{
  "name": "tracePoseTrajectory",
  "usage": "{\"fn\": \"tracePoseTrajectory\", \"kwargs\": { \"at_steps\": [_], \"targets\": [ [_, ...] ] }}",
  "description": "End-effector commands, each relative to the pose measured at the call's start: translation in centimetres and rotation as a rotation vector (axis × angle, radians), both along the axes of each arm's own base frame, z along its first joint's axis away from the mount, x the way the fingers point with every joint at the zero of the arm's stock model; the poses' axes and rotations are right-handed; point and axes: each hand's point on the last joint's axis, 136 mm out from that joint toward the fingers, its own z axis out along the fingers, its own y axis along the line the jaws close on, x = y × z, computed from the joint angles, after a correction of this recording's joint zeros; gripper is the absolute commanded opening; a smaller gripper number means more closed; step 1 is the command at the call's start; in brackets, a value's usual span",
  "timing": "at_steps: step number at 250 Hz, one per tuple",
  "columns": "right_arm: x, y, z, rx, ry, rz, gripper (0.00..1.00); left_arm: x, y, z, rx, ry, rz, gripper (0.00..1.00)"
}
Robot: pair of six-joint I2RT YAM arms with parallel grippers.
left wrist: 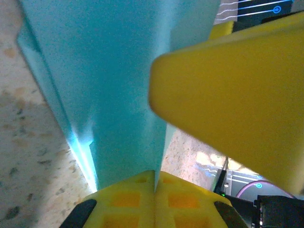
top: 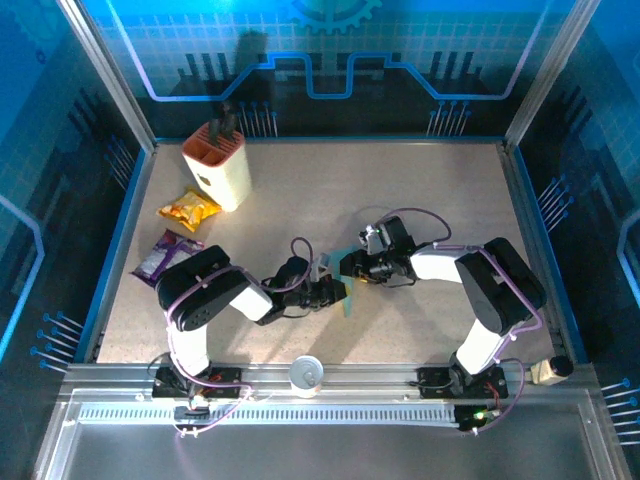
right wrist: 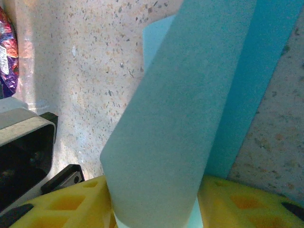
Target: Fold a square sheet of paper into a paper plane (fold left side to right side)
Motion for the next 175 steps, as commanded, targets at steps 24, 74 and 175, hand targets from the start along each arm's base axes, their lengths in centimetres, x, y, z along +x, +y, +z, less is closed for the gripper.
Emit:
{"fn": "tracePoseTrajectory", "kwargs": {
  "at_steps": [24,74,175],
  "targets": [
    [-1.0,-0.5,-2.0,-0.091,0.055,0.005,0.51,-0.2,0.5,-0.1,-0.014,0.009,0.01,0.21],
    [-1.1,-0.5,-2.1,-0.092,0.058,0.007,0.51,0.2,1.5,0.5,0.0,-0.008,0.038,0.36],
    [-1.0,-0.4,-1.9,-0.092,0.056,0.01,0.51,0.7,2.2,0.7,0.007,-0.002,0.055,0.4]
  ]
}}
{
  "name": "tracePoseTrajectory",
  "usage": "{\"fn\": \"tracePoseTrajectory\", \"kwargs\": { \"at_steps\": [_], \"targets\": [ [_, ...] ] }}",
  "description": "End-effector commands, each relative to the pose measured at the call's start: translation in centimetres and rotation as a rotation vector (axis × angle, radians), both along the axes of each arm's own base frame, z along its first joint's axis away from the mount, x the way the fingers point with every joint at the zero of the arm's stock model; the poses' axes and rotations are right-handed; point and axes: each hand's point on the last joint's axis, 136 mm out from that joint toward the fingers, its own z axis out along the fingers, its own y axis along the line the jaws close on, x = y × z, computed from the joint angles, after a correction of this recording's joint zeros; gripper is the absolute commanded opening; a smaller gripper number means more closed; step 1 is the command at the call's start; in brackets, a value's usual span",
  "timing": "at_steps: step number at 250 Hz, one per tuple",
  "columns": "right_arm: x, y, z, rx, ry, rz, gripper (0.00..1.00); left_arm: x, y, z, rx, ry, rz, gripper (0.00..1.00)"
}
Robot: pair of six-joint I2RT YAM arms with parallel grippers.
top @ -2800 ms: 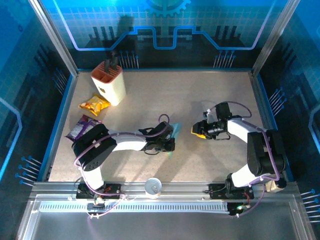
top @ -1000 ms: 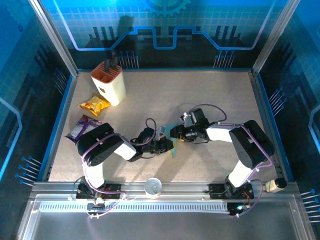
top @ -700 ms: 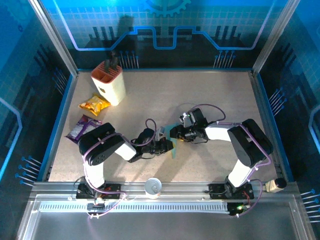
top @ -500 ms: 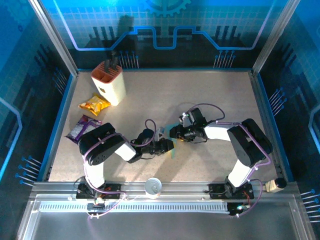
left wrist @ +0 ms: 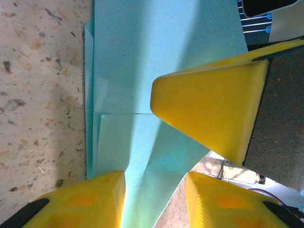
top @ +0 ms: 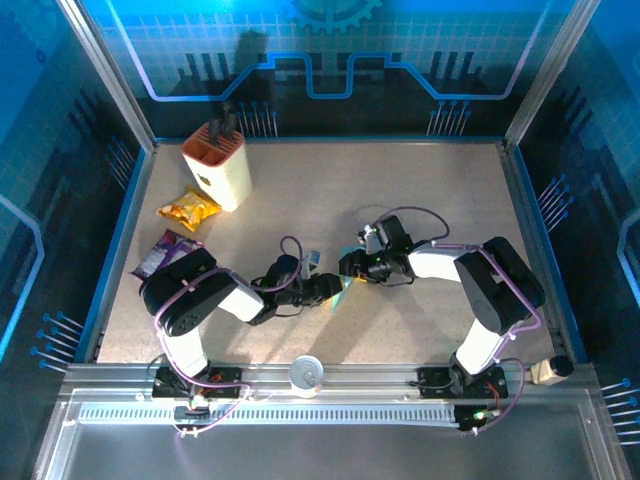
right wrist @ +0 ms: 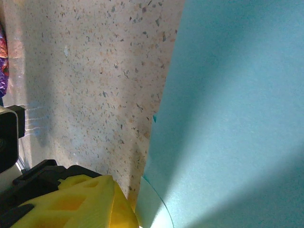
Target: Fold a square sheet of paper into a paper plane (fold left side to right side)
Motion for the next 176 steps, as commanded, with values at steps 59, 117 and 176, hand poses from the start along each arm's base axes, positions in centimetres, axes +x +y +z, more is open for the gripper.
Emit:
{"fn": "tracePoseTrajectory", "kwargs": {
  "at_steps": [59,117,176],
  "targets": [
    [-0.4,0.0,-0.6,-0.012,0.038,0.003,0.52,0.1,-0.5,-0.9,0.008,0.009,-0.024,0.34],
    [1.3,0.1,2.3,0.072,0.002,-0.034,0.69,0.0,-0.4,-1.5,0.03,0.016,-0.02,0.27],
    [1.4,-0.2,2.4,0.081,0.01,-0.05,0.95,0.2,-0.4,-0.9,0.011,0.004,-0.008,0.15]
  ]
}}
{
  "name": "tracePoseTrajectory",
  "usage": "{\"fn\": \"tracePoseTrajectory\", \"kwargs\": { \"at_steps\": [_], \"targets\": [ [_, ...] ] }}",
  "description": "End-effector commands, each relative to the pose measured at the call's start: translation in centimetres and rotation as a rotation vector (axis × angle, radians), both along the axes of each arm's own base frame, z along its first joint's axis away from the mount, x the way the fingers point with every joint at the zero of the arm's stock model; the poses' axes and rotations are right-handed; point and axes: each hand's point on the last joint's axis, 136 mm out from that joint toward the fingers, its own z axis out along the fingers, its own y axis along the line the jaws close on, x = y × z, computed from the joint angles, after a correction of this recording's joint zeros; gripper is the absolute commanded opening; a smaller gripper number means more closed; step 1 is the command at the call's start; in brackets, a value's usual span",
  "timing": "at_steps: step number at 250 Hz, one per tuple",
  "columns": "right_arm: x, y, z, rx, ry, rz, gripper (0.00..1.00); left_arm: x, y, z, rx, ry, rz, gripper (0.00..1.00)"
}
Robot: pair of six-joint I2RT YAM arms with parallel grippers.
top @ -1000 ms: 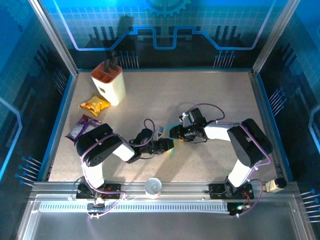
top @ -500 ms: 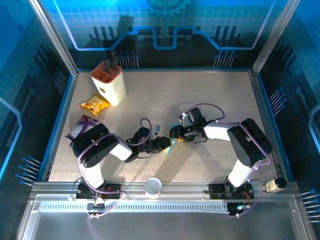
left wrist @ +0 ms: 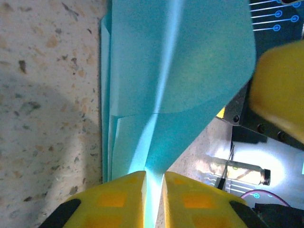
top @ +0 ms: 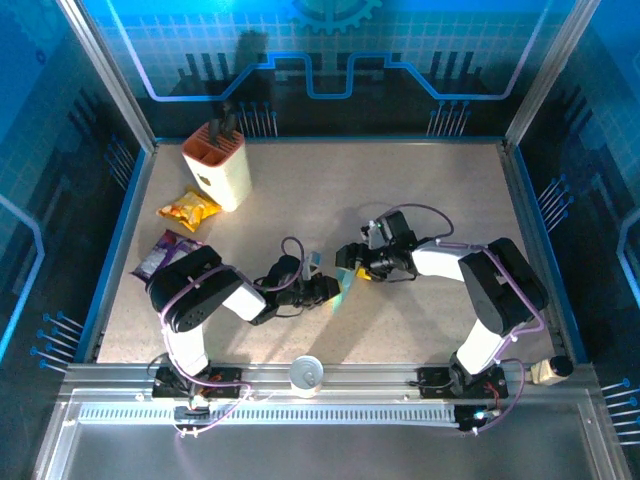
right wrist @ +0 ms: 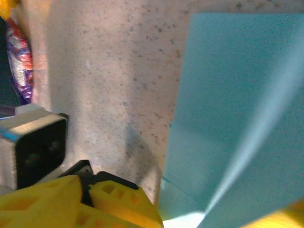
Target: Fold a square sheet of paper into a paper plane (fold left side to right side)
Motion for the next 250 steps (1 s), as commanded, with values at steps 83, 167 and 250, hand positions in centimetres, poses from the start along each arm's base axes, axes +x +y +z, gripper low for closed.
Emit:
{"fn": "tracePoseTrajectory", "kwargs": {
  "at_steps": [83,167,250],
  "targets": [
    [1.2,-0.8,2.2,0.045,-0.092,-0.016,0.99,0.2,0.4,0.6,-0.011,-0.022,0.033,0.06],
    [0.8,-2.9,4.1,0.074,-0.174,-0.019,0.82,0.5,0.1,1.0,-0.057,0.0,0.056,0.02],
    [0.2,-2.9,2.2,0.038,-0.162,-0.003,0.56,1.0,-0.2,1.2,-0.134,0.045,0.097,0.0]
  ]
}}
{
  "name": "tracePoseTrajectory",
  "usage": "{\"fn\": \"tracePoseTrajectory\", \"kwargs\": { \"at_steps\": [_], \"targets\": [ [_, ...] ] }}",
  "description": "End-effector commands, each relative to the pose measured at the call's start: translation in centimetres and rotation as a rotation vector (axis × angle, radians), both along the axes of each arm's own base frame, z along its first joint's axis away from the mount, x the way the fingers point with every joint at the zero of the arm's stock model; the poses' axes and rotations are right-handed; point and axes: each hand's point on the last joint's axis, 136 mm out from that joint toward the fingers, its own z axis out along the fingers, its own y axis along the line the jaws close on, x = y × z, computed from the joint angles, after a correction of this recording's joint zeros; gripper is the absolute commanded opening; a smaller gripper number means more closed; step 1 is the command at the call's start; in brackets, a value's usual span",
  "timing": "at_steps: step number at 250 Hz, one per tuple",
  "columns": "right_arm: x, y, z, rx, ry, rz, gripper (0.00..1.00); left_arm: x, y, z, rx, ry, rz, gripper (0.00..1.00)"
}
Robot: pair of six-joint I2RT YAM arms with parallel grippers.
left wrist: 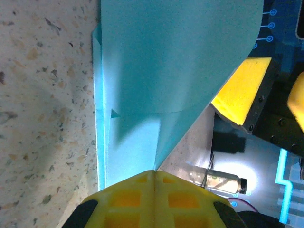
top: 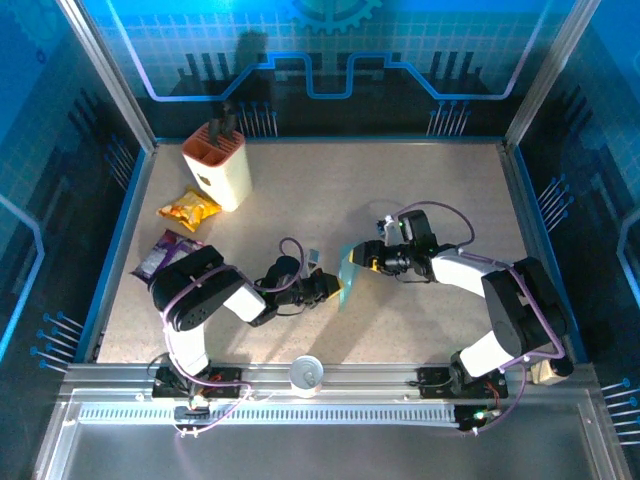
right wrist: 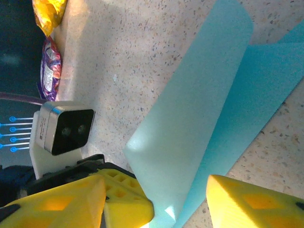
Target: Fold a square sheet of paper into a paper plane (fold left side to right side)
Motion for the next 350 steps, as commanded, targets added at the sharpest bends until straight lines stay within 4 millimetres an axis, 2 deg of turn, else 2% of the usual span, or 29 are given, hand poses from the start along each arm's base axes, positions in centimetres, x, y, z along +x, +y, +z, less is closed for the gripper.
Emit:
{"fn": "tracePoseTrajectory", "kwargs": {
  "at_steps": [1,30,88,183,234,264,299,350],
  "targets": [
    [-0.1,0.1,-0.8,-0.012,-0.006,0.012,0.55,0.3,0.0,0.0,-0.048,0.022,0.033,0.0],
    [-0.1,0.1,-1.5,-0.017,0.008,0.007,0.52,0.4,0.0,-0.4,-0.06,0.035,0.044,0.0],
    [-0.1,0.3,-2.6,-0.022,0.032,0.003,0.53,0.4,0.0,-1.0,-0.062,0.05,0.049,0.0],
    [0.5,1.3,-3.2,-0.025,0.038,0.019,0.53,0.7,-0.2,-0.7,-0.074,0.042,0.049,0.0],
    [0.8,1.9,-3.4,-0.031,0.039,0.028,0.5,0.7,-0.3,-0.4,-0.083,0.035,0.049,0.0],
    [0.9,1.9,-3.4,-0.03,0.035,0.027,0.47,0.8,-0.2,-0.4,-0.086,0.033,0.051,0.0],
    [1.0,1.8,-3.2,-0.048,0.027,0.025,0.48,0.8,-0.2,-0.2,-0.093,0.028,0.053,0.0],
    [0.9,1.8,-4.2,-0.072,0.057,0.026,0.48,0.9,-0.2,-0.2,-0.095,0.03,0.059,0.0]
  ]
}}
